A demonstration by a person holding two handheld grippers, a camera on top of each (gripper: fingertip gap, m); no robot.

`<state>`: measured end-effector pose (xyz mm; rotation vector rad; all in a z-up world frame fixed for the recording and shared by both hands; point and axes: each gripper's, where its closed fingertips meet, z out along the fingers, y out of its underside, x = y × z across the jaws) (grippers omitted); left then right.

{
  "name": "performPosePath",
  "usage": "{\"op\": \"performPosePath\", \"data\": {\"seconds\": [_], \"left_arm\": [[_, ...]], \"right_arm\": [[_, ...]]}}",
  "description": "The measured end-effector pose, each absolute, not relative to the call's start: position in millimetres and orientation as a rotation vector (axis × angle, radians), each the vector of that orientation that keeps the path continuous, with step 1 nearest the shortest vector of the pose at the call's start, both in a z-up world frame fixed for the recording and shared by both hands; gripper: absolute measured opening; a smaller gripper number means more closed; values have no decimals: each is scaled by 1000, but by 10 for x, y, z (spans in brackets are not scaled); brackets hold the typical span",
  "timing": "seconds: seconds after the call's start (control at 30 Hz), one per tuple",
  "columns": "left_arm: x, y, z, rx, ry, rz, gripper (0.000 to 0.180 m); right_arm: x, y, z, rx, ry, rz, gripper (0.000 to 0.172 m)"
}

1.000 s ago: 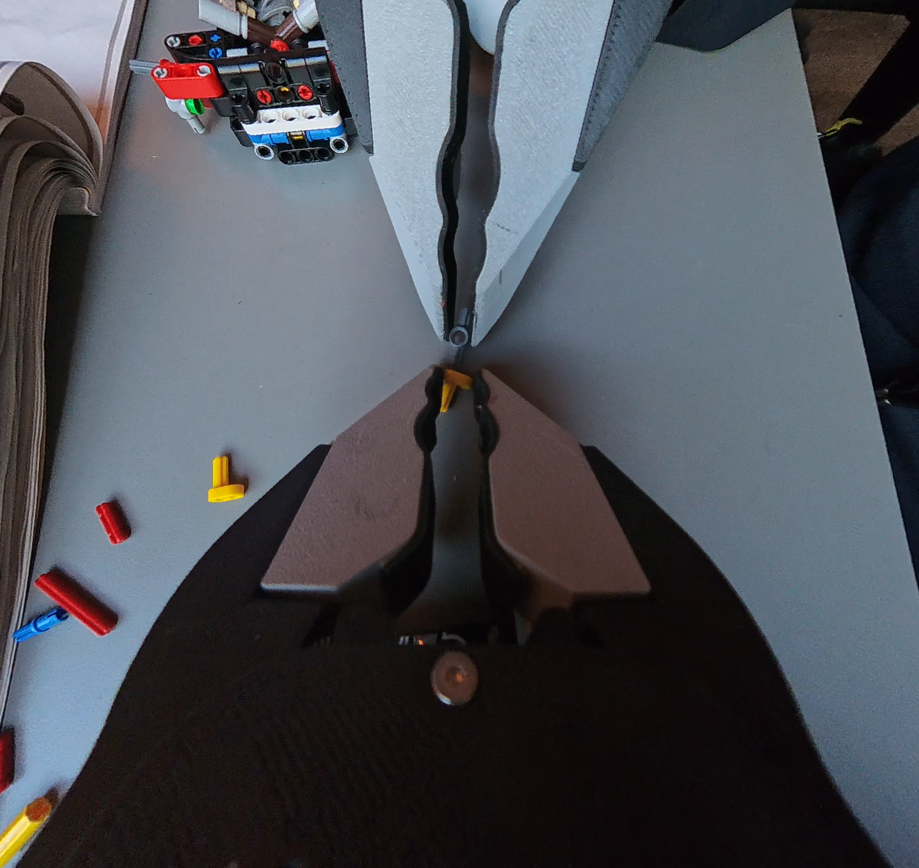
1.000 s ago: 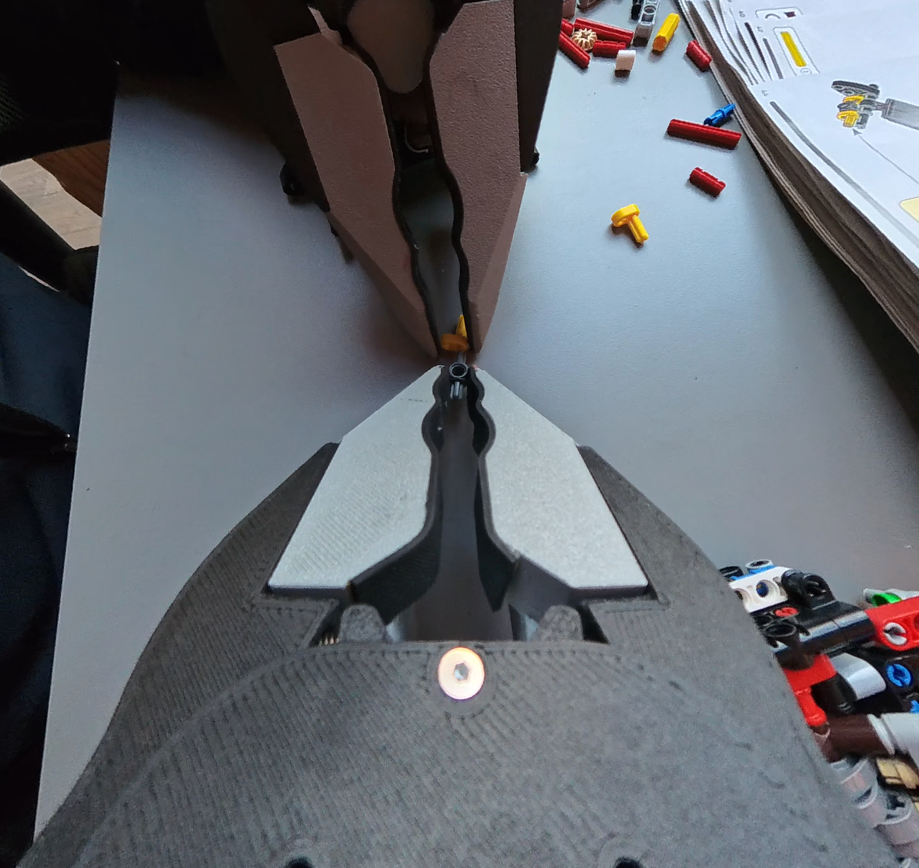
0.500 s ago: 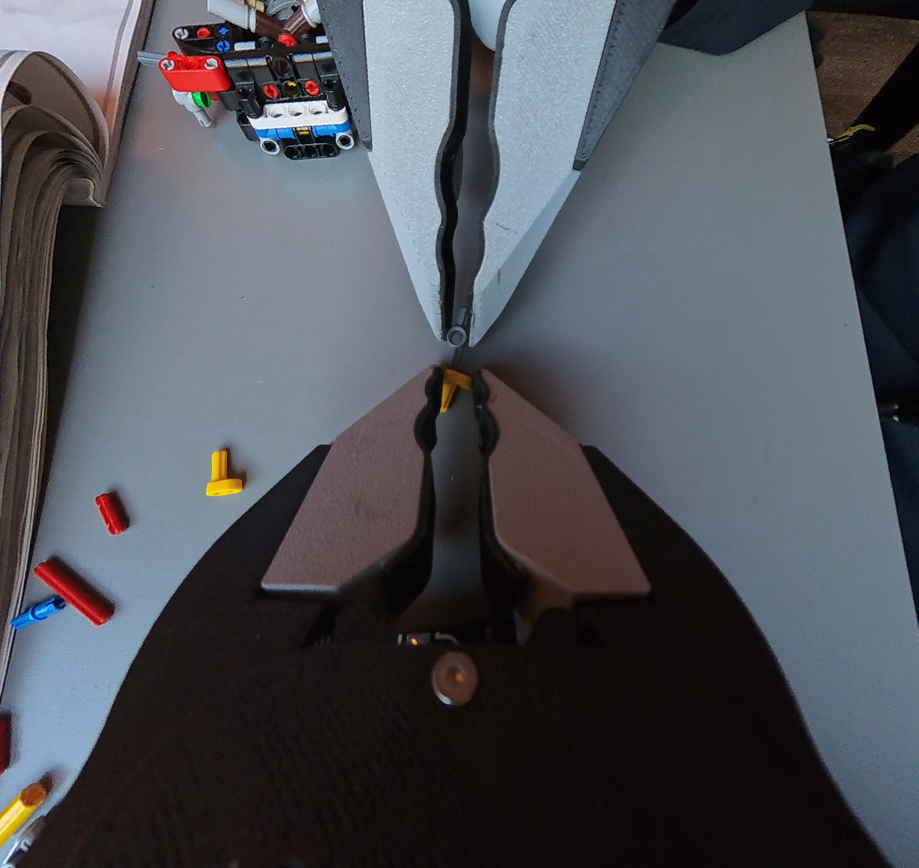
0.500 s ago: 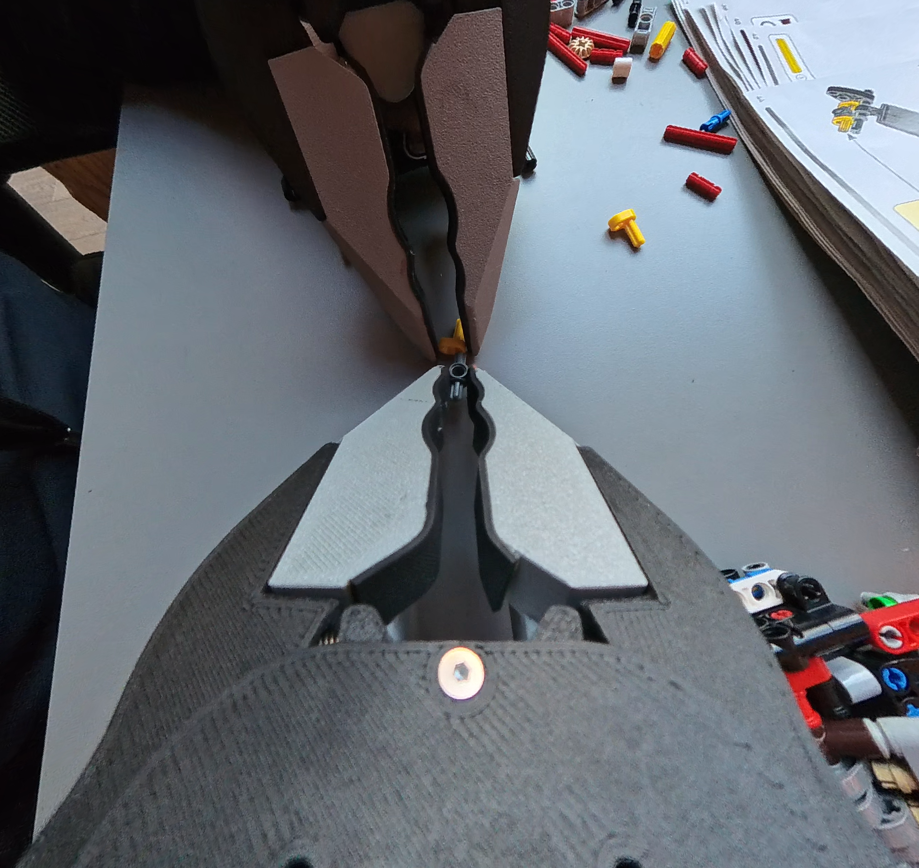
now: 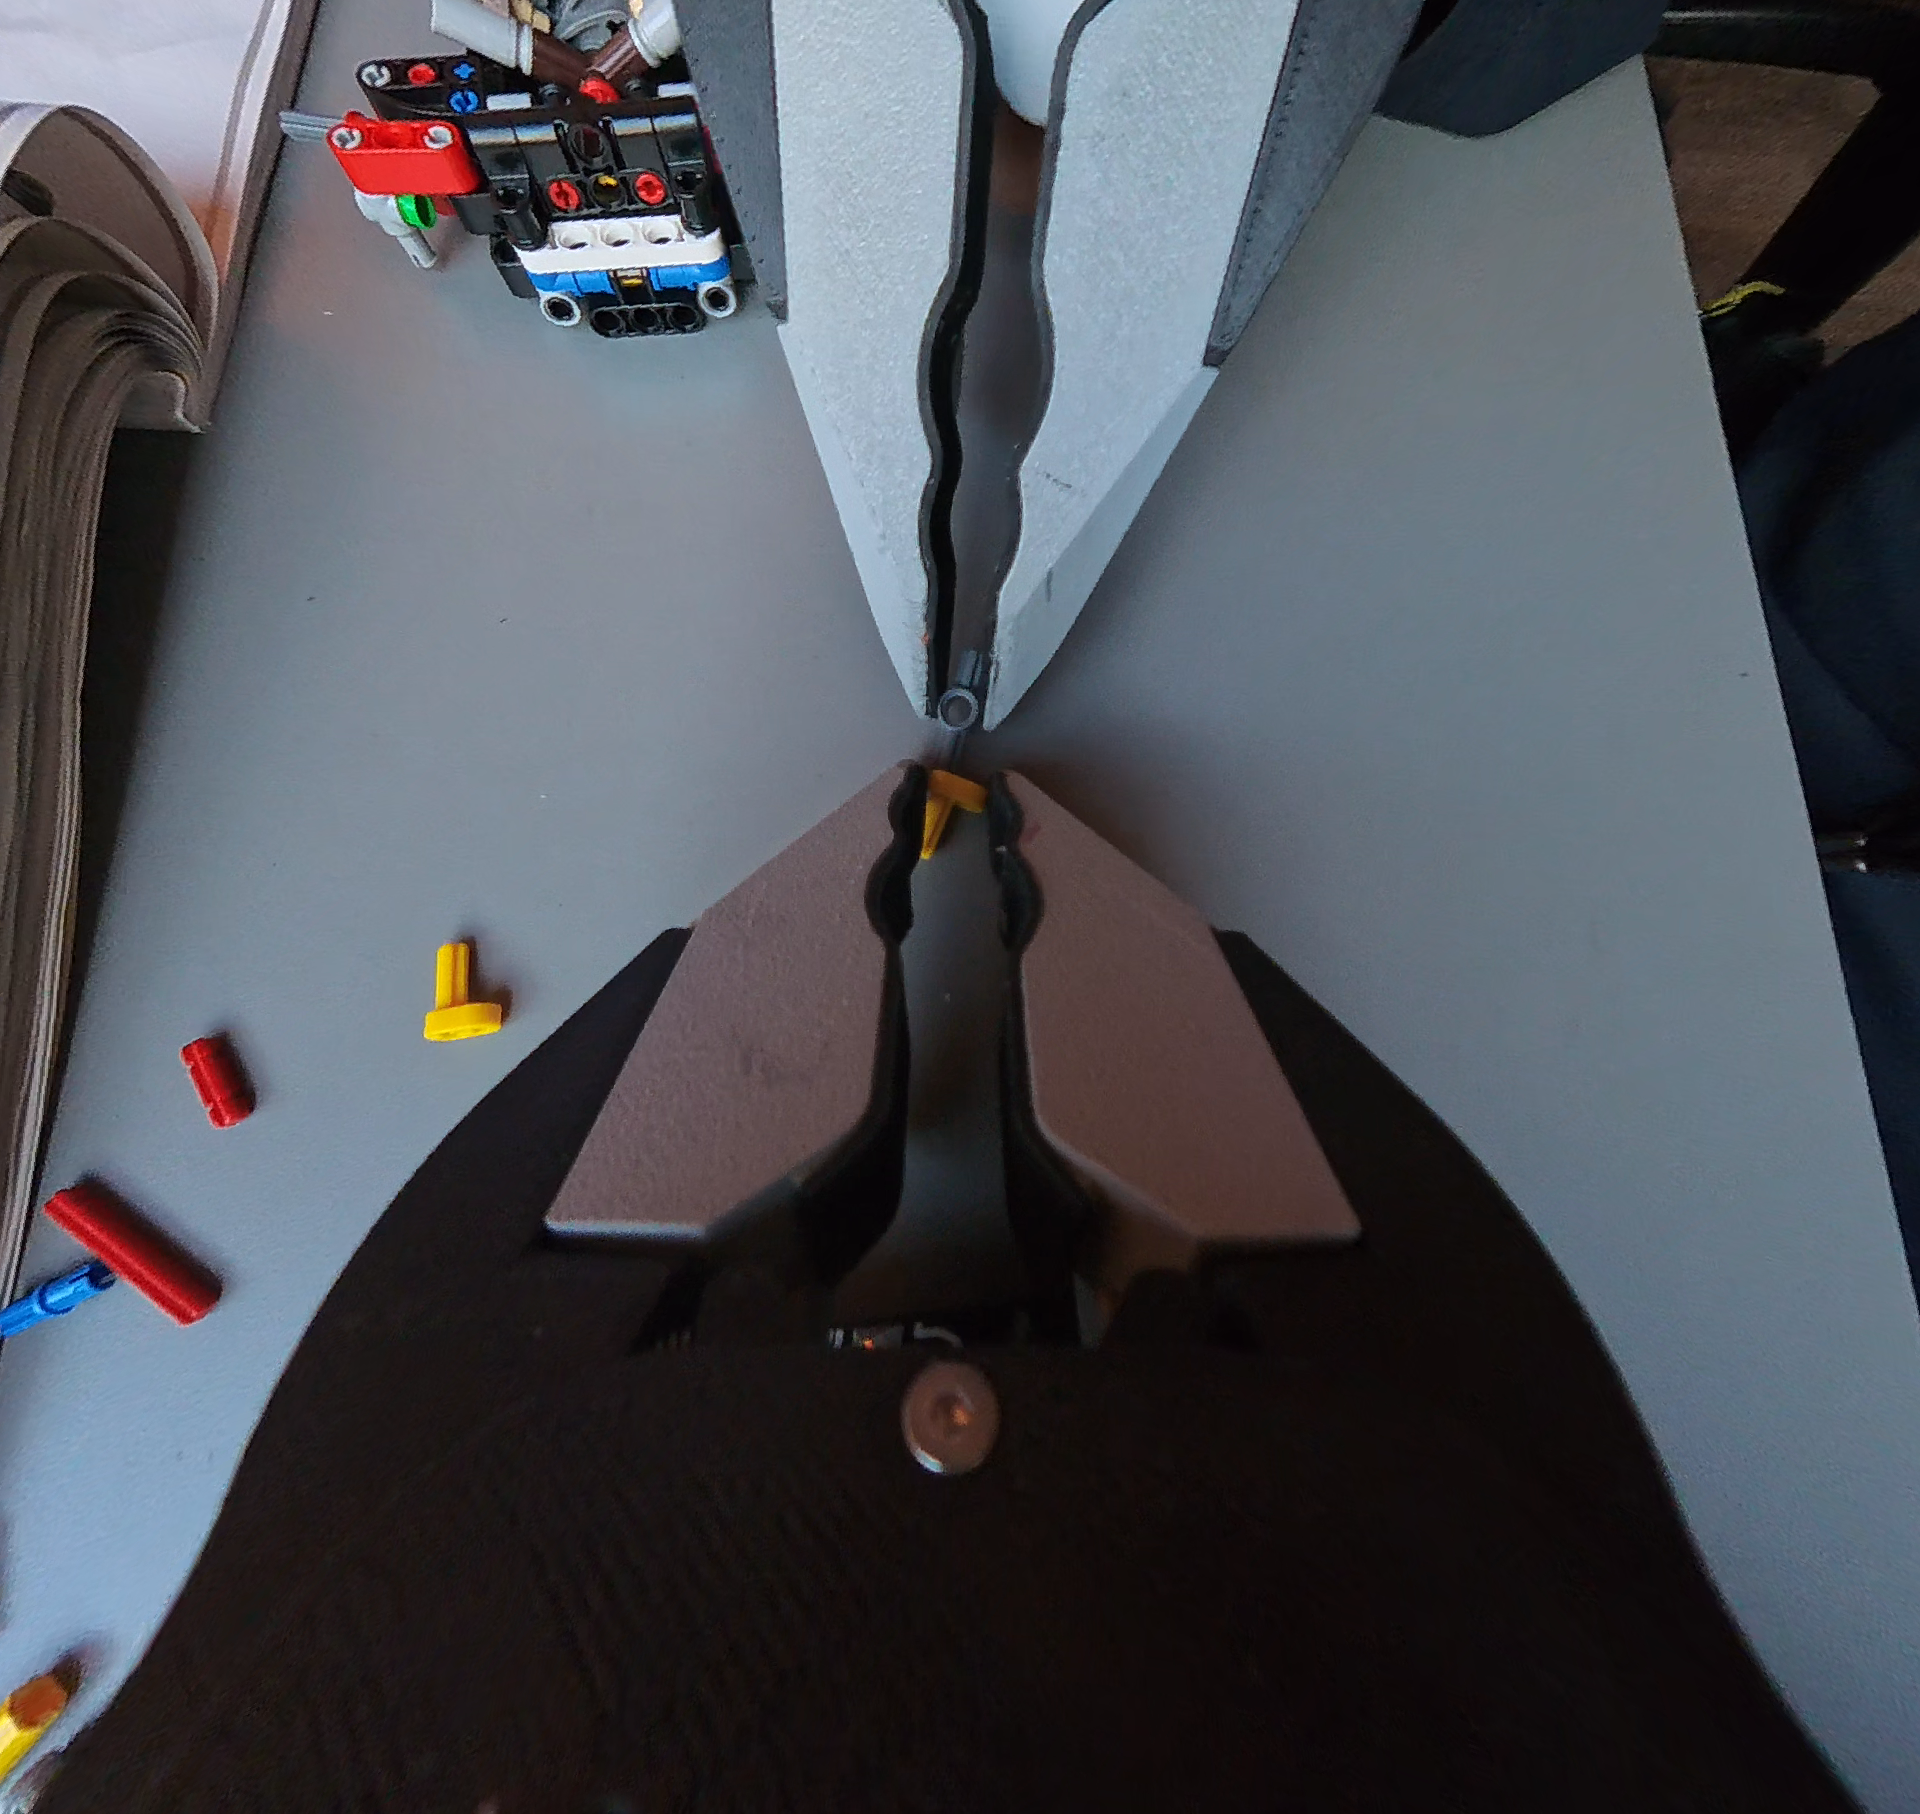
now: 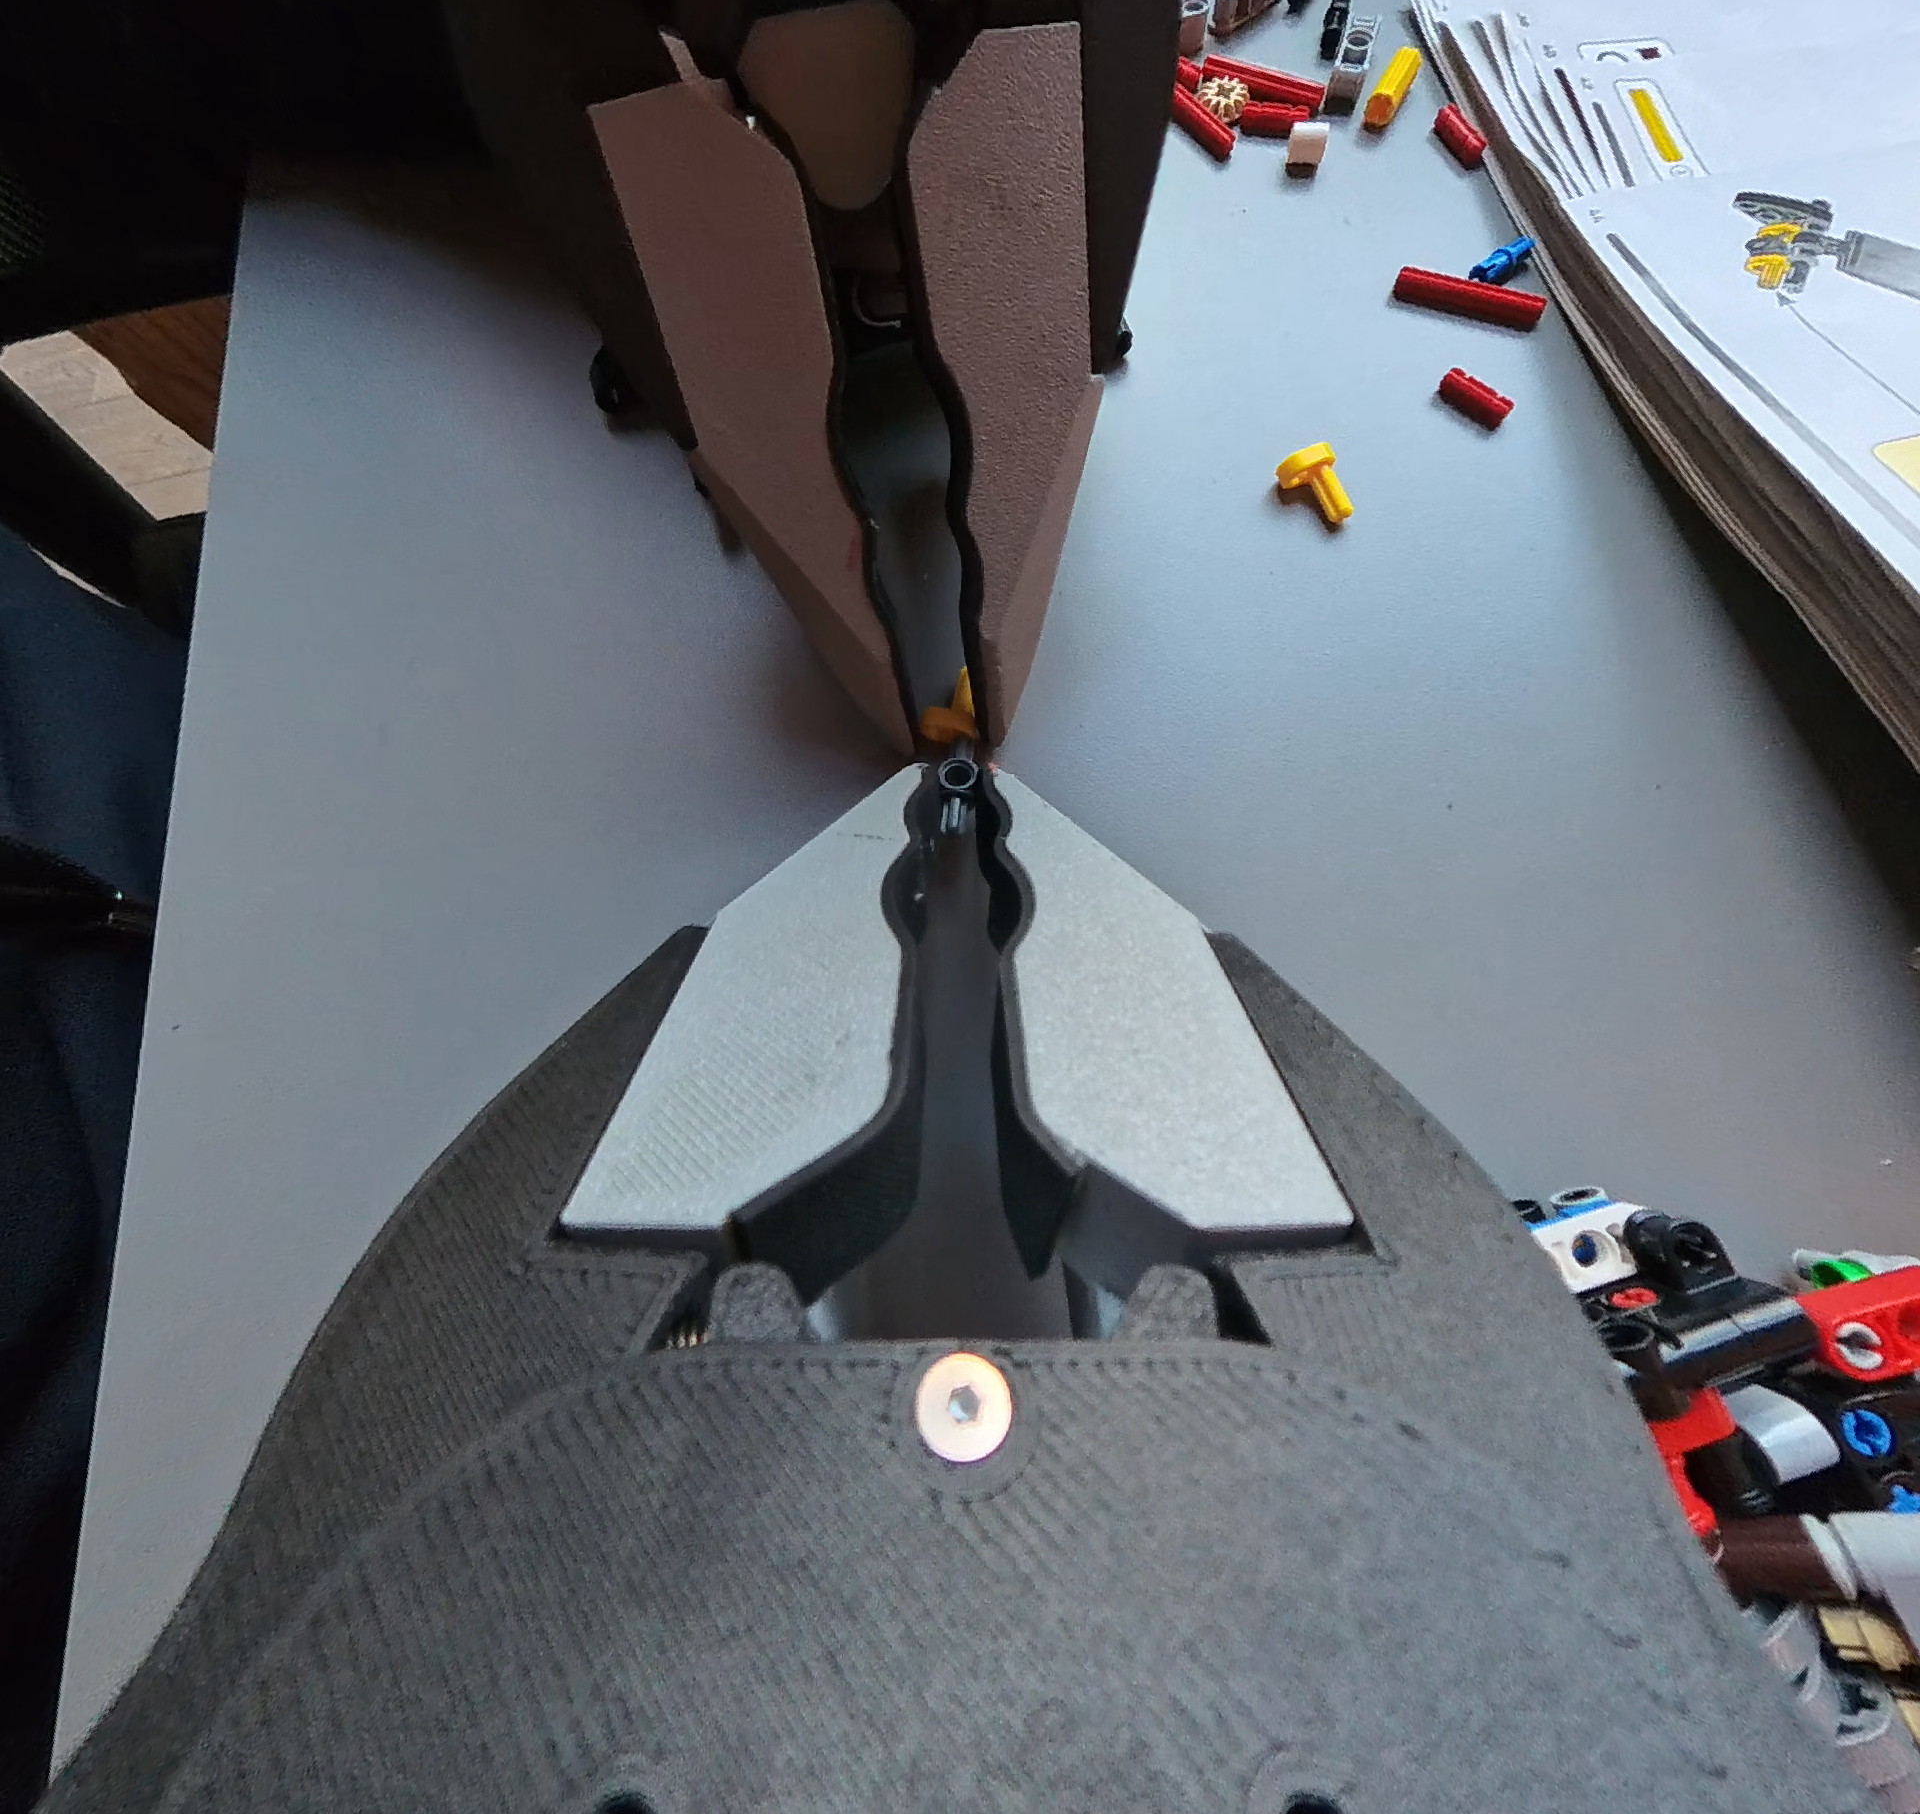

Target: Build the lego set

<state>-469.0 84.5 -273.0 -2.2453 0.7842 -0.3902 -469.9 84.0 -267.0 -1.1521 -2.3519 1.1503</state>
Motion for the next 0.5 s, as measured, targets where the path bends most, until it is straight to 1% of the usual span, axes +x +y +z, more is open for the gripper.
{"op": "performPosePath", "data": {"seconds": [0.5], "left_arm": [[-4692,843,-2731,-2231,807,-369,9]], "right_arm": [[-4675,810,-2711,-1130,-2384,1123,4]]}}
